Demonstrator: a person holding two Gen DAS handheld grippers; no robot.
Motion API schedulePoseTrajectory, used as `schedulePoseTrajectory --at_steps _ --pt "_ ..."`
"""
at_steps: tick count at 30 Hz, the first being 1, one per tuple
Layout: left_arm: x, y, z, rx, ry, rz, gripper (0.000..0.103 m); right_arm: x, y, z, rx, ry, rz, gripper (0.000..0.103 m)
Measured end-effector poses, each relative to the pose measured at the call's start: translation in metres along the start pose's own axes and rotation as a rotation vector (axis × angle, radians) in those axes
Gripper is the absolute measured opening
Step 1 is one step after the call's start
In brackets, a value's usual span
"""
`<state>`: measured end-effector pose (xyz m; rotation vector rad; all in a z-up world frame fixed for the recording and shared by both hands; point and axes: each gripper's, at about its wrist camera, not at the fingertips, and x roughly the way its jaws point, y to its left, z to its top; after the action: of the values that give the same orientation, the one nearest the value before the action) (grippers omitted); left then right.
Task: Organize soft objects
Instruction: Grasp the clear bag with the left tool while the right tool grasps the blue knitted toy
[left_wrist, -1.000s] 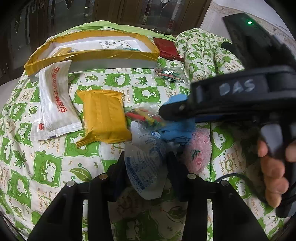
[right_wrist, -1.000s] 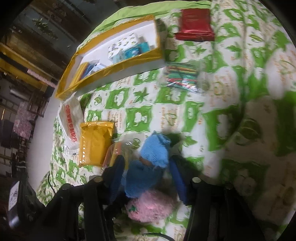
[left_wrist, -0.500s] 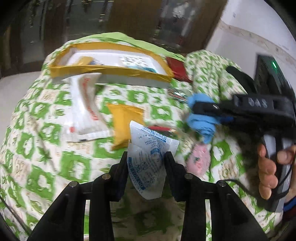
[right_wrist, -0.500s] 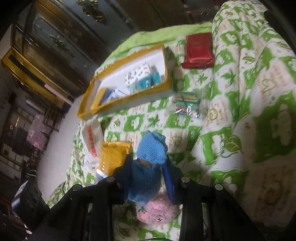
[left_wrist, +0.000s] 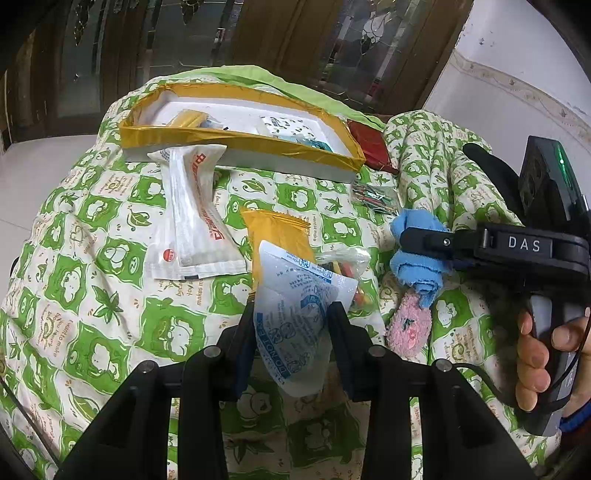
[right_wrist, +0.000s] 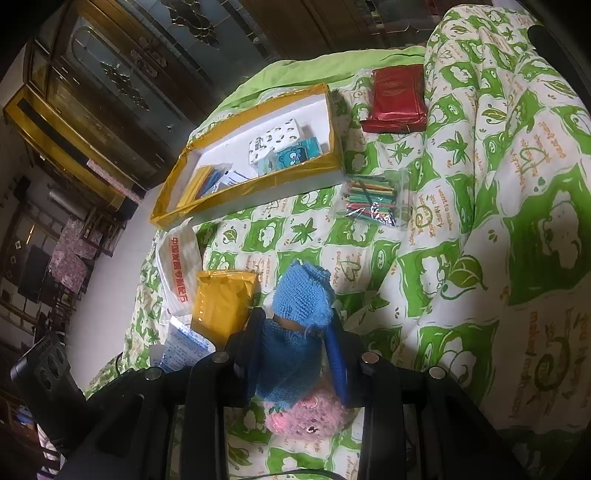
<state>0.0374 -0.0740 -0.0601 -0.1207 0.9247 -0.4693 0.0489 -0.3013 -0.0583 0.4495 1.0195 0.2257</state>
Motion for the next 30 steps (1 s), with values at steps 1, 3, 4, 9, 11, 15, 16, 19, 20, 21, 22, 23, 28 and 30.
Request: schedulePoseTrajectory --at_steps 1,3,4,9,11,15,16,19,20,21,22,23,28,30 --pt "-0.0007 0.0003 -0.0003 0.000 0.000 0.000 0.037 0.0001 0.0000 -0.0001 -0.001 0.001 0.000 0.034" --pt "-0.0009 0.0008 -0.0002 0.002 0.001 0.000 0.037 0.0004 -0.0001 -0.0003 -0.002 0.002 -0.002 0.034" --pt "-0.0010 0.0009 -0.0004 0.003 0.002 0.000 0.037 0.0004 -0.0002 -0.0004 -0.003 0.003 -0.003 0.034" --pt "-0.0006 0.0011 -0.0005 0.004 0.002 0.001 0.037 0.0011 -0.0004 -0.0011 -0.006 0.006 -0.005 0.034" --pt "-0.0006 0.0012 -0.0006 0.005 0.002 0.001 0.037 0.0013 0.0003 -0.0010 -0.007 0.006 -0.005 0.034" --pt "-0.0004 0.0012 -0.0008 0.005 0.003 0.001 0.037 0.0009 0.0004 -0.0011 -0.006 0.006 -0.005 0.034" --pt "-0.0003 0.0011 -0.0008 0.005 0.003 0.000 0.037 0.0010 0.0004 -0.0010 -0.007 0.006 -0.005 0.034" --pt "-0.0003 0.0010 -0.0008 0.005 0.002 0.001 0.037 0.0012 0.0002 -0.0012 -0.007 0.006 -0.005 0.034" --pt "-0.0004 0.0009 -0.0008 0.005 0.002 0.001 0.037 0.0009 0.0005 -0.0010 -0.007 0.006 -0.005 0.034" --pt "-0.0004 0.0008 -0.0008 0.005 0.002 0.001 0.037 0.0008 0.0006 -0.0009 -0.007 0.006 -0.005 0.034" --pt "-0.0005 0.0008 -0.0007 0.005 0.002 0.001 0.037 0.0008 0.0004 -0.0010 -0.007 0.005 -0.005 0.034" --pt "-0.0006 0.0007 -0.0007 0.006 0.002 0.002 0.037 0.0008 0.0006 -0.0008 -0.007 0.006 -0.005 0.034" --pt "-0.0007 0.0005 -0.0008 0.005 0.001 0.002 0.037 0.0006 0.0008 -0.0008 -0.007 0.005 -0.005 0.034" --pt "-0.0008 0.0004 -0.0008 0.006 0.001 0.002 0.037 0.0005 0.0009 -0.0008 -0.007 0.005 -0.005 0.034"
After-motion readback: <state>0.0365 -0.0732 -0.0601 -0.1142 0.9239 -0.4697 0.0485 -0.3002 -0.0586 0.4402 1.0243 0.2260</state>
